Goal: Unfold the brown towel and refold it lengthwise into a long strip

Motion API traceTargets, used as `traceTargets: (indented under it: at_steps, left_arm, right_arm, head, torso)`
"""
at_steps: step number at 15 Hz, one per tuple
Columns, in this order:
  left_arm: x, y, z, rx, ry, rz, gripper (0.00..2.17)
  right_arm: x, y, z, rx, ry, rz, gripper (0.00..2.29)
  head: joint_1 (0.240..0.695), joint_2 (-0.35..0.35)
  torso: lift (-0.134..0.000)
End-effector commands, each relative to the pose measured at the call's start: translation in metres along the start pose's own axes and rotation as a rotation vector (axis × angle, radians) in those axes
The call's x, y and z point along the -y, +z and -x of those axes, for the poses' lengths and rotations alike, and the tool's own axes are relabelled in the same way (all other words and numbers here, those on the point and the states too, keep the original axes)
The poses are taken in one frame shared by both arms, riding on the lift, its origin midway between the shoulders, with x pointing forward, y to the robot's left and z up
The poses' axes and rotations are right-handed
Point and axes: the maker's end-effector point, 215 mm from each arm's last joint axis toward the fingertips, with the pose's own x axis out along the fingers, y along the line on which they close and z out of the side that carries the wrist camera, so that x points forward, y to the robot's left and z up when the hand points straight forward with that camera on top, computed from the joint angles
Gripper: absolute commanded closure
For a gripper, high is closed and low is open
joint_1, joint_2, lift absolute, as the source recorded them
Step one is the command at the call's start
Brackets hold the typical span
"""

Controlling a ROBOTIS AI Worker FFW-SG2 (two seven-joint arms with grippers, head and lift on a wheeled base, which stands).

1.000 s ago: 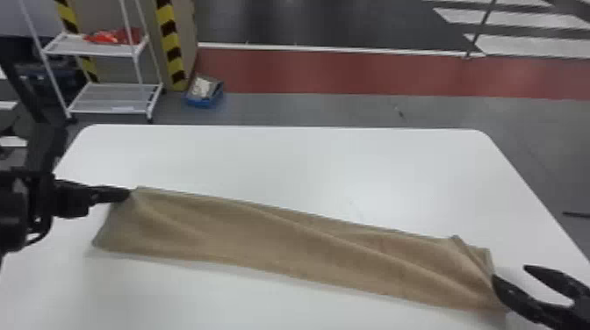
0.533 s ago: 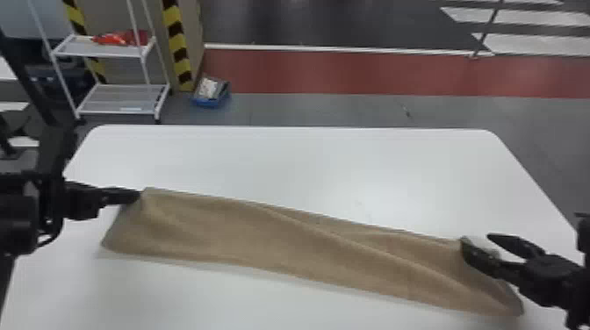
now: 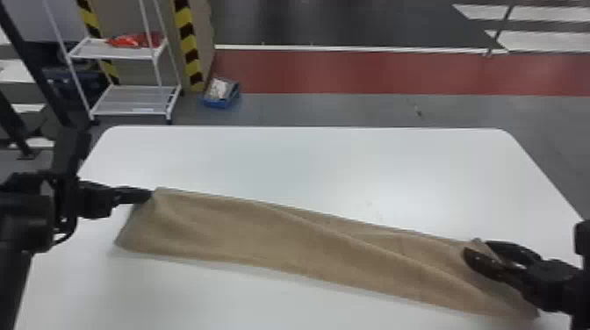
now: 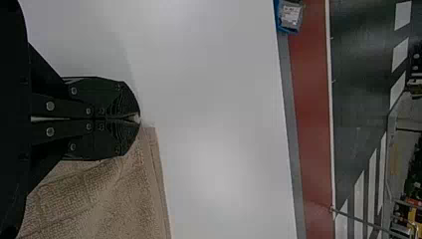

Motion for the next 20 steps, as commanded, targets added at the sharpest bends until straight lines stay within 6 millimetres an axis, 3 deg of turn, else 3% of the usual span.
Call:
traceTargets:
  at_steps: [1,6,8,15,16,18,20]
  left_arm:
    - [0.000,0.001,0.000,0.002,0.000,-0.002,2.15]
    - [-0.003,0.004,0.002,0.009,0.004,-0.009,2.15]
    - [-0.004,0.002,0.002,0.006,0.005,-0.009,2.15]
    - [-0.006,0.003,0.003,0.009,0.006,-0.010,2.15]
    - [-0.006,0.003,0.004,0.009,0.007,-0.010,2.15]
    - [-0.006,0.003,0.003,0.009,0.006,-0.010,2.15]
    - [-0.006,0.003,0.004,0.010,0.007,-0.011,2.15]
  right_arm:
    - [-0.002,0.004,0.005,0.015,0.001,0.002,0.53]
    - [-0.005,0.010,0.005,0.017,0.002,0.012,0.54]
    - [-0.005,0.006,0.003,0.004,0.002,0.006,0.76]
    - [0.004,0.007,0.010,0.008,-0.012,-0.021,0.70]
    - [0.005,0.007,0.010,0.007,-0.014,-0.016,0.73]
    - [0.006,0.005,0.010,0.001,-0.017,-0.016,1.02]
    - [0.005,0.006,0.010,0.003,-0.017,-0.017,1.02]
  head:
    - [0.695,-0.029]
    - [0.695,-0.026]
    - [0.695,-0.023]
    - [0.695,-0.026]
    - [0.695,-0.028]
    - [0.695,-0.030]
    - [0.695,-0.030]
  torso:
    - [-0.123]
    - [-0.123]
    - [-0.123]
    - [-0.123]
    - [-0.123]
    - [-0.123]
    - [-0.123]
